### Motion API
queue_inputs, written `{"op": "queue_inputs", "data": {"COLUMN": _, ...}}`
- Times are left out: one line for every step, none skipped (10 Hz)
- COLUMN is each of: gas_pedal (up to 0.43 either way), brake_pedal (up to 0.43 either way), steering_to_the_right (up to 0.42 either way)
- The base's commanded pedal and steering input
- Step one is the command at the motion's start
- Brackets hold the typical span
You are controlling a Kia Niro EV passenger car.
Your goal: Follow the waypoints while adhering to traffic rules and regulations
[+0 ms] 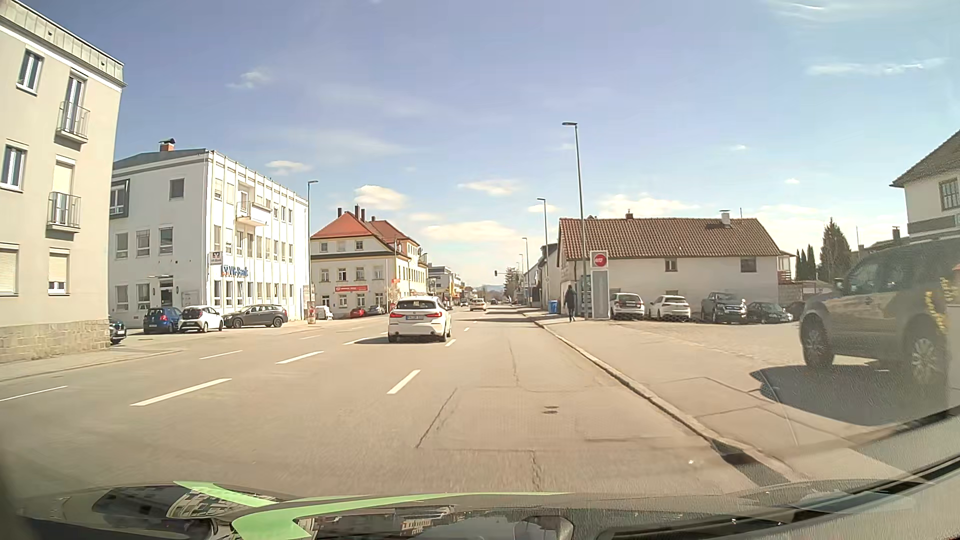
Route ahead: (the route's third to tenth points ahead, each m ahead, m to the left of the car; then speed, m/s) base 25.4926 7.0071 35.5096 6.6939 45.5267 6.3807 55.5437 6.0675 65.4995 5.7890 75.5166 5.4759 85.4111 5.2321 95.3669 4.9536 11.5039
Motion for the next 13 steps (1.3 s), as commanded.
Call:
{"op": "queue_inputs", "data": {"gas_pedal": 0.130, "brake_pedal": 0.000, "steering_to_the_right": 0.001}}
{"op": "queue_inputs", "data": {"gas_pedal": 0.130, "brake_pedal": 0.000, "steering_to_the_right": 0.000}}
{"op": "queue_inputs", "data": {"gas_pedal": 0.138, "brake_pedal": 0.000, "steering_to_the_right": 0.000}}
{"op": "queue_inputs", "data": {"gas_pedal": 0.138, "brake_pedal": 0.000, "steering_to_the_right": 0.001}}
{"op": "queue_inputs", "data": {"gas_pedal": 0.138, "brake_pedal": 0.000, "steering_to_the_right": 0.001}}
{"op": "queue_inputs", "data": {"gas_pedal": 0.157, "brake_pedal": 0.000, "steering_to_the_right": 0.000}}
{"op": "queue_inputs", "data": {"gas_pedal": 0.157, "brake_pedal": 0.000, "steering_to_the_right": 0.001}}
{"op": "queue_inputs", "data": {"gas_pedal": 0.177, "brake_pedal": 0.000, "steering_to_the_right": 0.000}}
{"op": "queue_inputs", "data": {"gas_pedal": 0.177, "brake_pedal": 0.000, "steering_to_the_right": 0.001}}
{"op": "queue_inputs", "data": {"gas_pedal": 0.177, "brake_pedal": 0.000, "steering_to_the_right": 0.000}}
{"op": "queue_inputs", "data": {"gas_pedal": 0.177, "brake_pedal": 0.000, "steering_to_the_right": -0.002}}
{"op": "queue_inputs", "data": {"gas_pedal": 0.177, "brake_pedal": 0.000, "steering_to_the_right": -0.002}}
{"op": "queue_inputs", "data": {"gas_pedal": 0.177, "brake_pedal": 0.000, "steering_to_the_right": -0.002}}
